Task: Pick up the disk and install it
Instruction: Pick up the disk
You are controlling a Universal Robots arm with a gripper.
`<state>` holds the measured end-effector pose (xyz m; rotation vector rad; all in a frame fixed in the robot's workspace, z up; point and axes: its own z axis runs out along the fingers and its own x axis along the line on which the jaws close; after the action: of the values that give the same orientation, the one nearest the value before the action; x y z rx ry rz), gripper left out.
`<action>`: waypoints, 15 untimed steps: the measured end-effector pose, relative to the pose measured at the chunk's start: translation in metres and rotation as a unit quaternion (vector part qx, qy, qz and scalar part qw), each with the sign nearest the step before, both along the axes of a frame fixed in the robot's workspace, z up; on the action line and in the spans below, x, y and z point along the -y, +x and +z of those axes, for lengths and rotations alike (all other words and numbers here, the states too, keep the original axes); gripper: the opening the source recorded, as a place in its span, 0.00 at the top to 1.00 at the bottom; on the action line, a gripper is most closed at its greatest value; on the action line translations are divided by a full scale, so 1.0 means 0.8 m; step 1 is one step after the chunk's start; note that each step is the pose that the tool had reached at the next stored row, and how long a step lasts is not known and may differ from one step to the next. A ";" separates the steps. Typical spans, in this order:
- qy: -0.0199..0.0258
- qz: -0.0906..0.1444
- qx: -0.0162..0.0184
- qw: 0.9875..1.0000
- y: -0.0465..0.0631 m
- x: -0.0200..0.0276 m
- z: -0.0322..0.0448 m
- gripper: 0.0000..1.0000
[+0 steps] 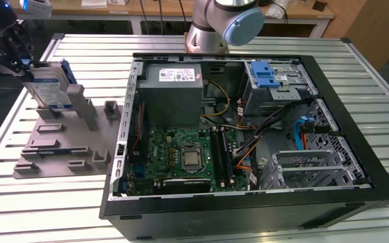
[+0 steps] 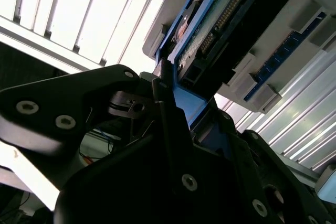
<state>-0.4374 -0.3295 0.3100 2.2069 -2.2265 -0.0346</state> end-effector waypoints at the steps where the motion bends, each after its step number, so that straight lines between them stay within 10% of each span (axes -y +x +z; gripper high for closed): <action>1: 0.000 0.000 0.000 1.000 0.000 0.0000 0.0007 0.64; 15: 0.000 0.000 0.000 1.000 0.000 0.0000 0.0074 0.64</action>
<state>-0.4374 -0.3295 0.3160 2.2070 -2.2266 -0.0346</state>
